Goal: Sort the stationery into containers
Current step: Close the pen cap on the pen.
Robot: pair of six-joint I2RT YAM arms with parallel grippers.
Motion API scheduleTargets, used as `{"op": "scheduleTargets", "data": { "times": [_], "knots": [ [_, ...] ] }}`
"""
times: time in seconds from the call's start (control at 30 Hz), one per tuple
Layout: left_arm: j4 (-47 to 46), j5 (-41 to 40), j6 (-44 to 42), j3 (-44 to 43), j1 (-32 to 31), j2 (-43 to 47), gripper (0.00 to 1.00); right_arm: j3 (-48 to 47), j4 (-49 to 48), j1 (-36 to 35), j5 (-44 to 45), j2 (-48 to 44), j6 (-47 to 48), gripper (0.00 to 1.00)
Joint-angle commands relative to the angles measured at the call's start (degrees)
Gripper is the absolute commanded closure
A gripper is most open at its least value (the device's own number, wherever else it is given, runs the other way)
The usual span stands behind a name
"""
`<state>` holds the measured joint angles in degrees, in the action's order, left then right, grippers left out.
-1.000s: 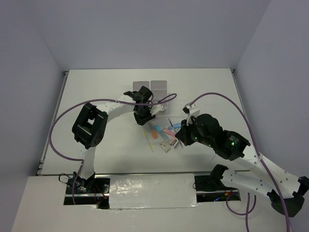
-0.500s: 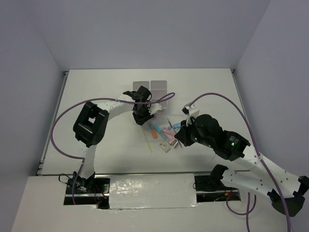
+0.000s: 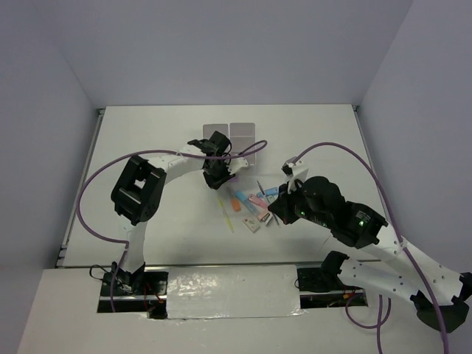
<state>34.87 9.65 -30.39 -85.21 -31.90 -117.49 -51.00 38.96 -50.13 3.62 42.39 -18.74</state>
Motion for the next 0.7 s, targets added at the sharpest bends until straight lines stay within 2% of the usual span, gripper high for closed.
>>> {"op": "scheduleTargets", "data": {
  "times": [0.0, 0.27, 0.4, 0.57, 0.67],
  "knots": [
    [-0.24, 1.16, 0.77, 2.50, 0.08, 0.42, 0.72, -1.99, -2.05, -0.50, -0.10, -1.70, 0.72, 1.00],
    [-0.51, 0.55, 2.88, 4.61, -0.18, 1.91, 0.82, -1.64, -2.13, -0.50, -0.37, -3.10, 0.37, 1.00],
    [0.54, -1.04, 4.64, 3.92, -0.27, 0.51, 1.00, -1.82, -1.52, -0.41, 0.16, -3.89, 0.55, 1.00],
    [0.63, -2.35, 6.48, 4.70, -1.23, 1.99, 1.00, -2.70, -0.20, -0.50, 1.30, -5.30, 0.55, 1.00],
    [1.95, -6.39, 8.24, 3.56, -2.28, 4.19, 1.00, -2.52, -0.11, -0.50, 2.01, -5.65, 0.55, 1.00]
  ]
}}
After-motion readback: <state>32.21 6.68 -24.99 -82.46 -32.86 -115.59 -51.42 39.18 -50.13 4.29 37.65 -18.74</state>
